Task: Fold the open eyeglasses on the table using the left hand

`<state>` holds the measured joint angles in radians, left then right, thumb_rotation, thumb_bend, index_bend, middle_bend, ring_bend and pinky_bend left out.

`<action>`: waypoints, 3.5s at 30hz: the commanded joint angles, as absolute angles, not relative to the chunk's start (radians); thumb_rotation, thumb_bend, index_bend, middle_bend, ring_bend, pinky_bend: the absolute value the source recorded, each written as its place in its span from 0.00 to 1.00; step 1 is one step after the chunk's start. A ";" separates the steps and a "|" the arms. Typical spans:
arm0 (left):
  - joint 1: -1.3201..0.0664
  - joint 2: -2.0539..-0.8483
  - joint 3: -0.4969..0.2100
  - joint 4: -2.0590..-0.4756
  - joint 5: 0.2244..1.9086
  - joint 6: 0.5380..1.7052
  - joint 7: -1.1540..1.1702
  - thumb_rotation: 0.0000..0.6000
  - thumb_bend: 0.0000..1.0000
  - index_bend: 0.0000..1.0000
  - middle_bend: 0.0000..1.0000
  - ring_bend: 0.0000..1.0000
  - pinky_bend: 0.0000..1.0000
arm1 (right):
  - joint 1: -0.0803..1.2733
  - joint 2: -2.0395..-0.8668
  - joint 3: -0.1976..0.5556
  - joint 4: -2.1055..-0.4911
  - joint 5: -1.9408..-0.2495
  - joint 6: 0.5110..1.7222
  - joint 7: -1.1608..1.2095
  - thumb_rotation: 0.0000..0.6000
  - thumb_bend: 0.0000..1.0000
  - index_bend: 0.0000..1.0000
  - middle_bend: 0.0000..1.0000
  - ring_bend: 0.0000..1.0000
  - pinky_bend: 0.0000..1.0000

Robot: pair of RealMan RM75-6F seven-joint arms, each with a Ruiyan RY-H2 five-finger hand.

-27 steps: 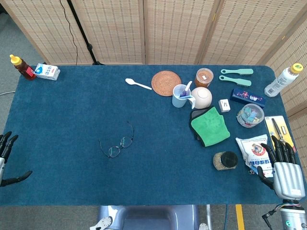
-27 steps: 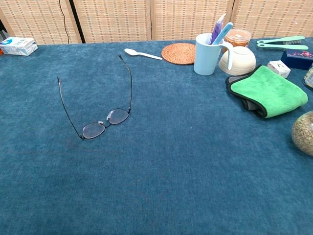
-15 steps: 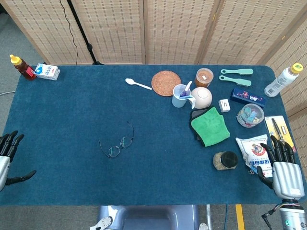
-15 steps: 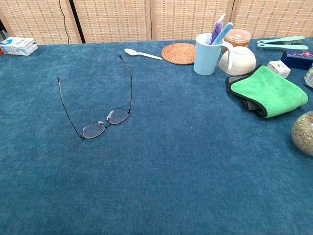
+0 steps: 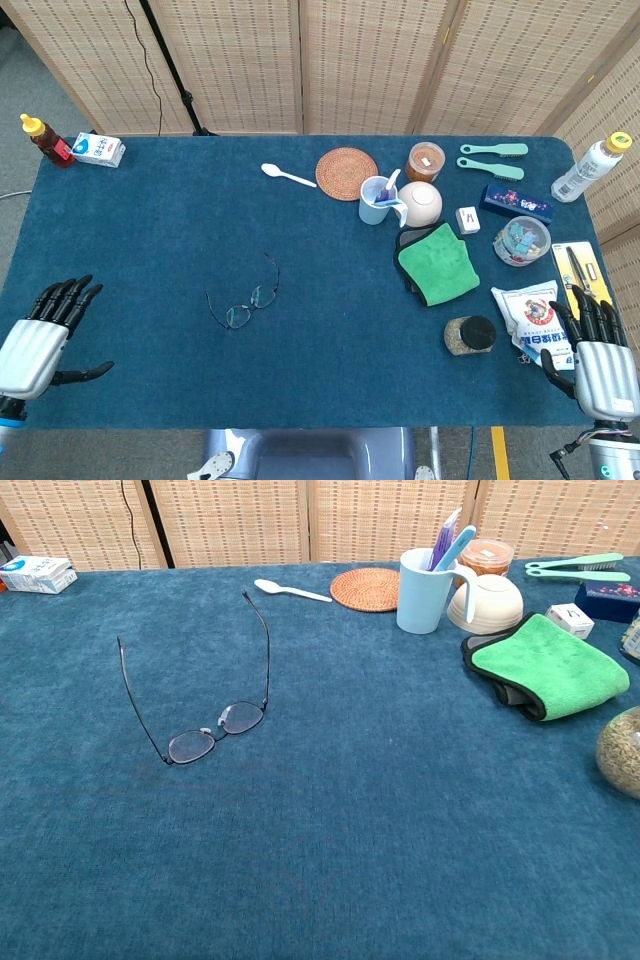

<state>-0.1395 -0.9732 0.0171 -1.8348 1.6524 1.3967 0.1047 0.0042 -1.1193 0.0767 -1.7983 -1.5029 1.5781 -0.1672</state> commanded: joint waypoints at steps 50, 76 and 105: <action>-0.509 -1.385 -0.001 -1.659 1.572 0.967 -0.116 0.69 0.07 0.07 0.04 0.03 0.07 | -0.006 -1.108 0.081 -1.823 -1.489 1.582 -0.195 1.00 0.43 0.18 0.00 0.00 0.00; -0.524 -1.379 -0.039 -1.491 1.463 0.982 -0.207 0.69 0.07 0.07 0.04 0.03 0.07 | -0.013 -1.093 0.081 -1.858 -1.500 1.598 -0.228 1.00 0.43 0.18 0.00 0.00 0.00; -0.581 -1.345 -0.041 -1.429 1.399 0.941 0.252 0.83 0.07 0.00 0.00 0.00 0.00 | -0.022 -1.091 0.081 -1.845 -1.502 1.608 -0.205 1.00 0.43 0.18 0.00 0.00 0.00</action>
